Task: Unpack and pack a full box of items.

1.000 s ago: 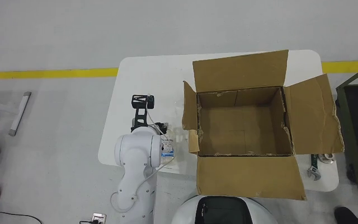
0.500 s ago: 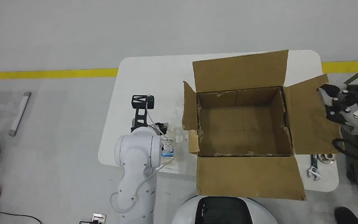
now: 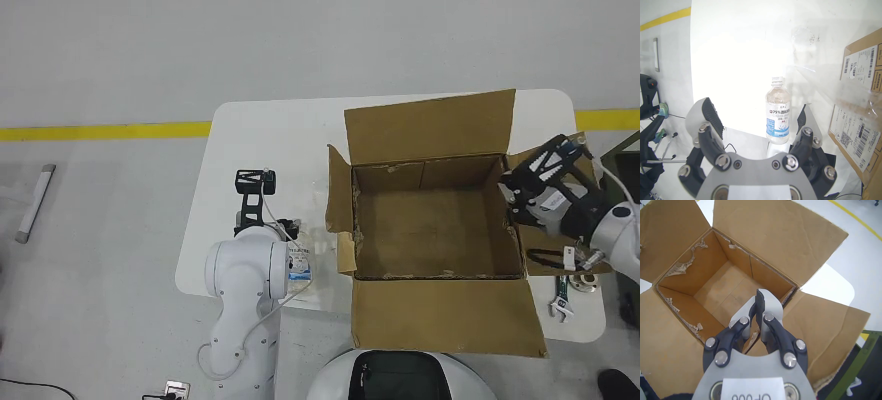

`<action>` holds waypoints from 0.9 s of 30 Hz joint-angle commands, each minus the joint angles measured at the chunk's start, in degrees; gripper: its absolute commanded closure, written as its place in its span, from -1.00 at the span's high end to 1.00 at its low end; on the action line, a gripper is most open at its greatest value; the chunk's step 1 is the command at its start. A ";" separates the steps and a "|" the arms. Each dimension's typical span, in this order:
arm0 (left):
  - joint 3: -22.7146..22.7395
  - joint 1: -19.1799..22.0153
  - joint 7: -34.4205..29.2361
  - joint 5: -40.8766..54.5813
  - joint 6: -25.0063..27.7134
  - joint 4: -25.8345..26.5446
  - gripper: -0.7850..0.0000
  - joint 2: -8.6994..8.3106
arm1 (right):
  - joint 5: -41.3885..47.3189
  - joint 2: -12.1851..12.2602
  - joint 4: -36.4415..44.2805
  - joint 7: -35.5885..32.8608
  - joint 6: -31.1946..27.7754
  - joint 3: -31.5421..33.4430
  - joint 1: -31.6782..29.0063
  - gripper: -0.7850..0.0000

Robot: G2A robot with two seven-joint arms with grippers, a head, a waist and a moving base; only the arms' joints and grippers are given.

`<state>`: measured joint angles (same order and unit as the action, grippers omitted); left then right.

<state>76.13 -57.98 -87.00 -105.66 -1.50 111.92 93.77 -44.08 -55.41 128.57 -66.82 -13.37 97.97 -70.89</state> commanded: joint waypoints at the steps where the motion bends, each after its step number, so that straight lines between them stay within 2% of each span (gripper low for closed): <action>1: 0.00 0.00 0.00 0.00 0.00 0.00 1.00 0.00 | 0.61 0.04 -0.93 -1.01 1.66 -1.89 2.45 -1.00; 3: 0.00 0.00 0.00 0.00 0.00 0.00 1.00 0.00 | 0.74 0.05 -1.68 -1.60 3.68 -3.49 4.34 -1.00; 20: 0.00 0.00 0.00 0.00 0.00 0.00 1.00 0.00 | 0.74 0.05 -1.68 -1.60 3.68 -3.49 4.34 -1.00; 25: 0.00 0.00 0.00 0.00 0.00 0.00 1.00 0.00 | 0.59 -0.07 -0.12 5.90 3.30 -3.60 3.06 -1.00; 27: 0.00 0.00 0.00 0.00 0.00 0.00 1.00 0.00 | -0.68 -0.14 0.57 9.66 5.26 -1.84 2.11 -1.00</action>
<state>76.13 -57.98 -87.00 -105.66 -1.50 111.92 93.77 -44.04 -55.51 128.76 -59.57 -9.44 95.00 -68.26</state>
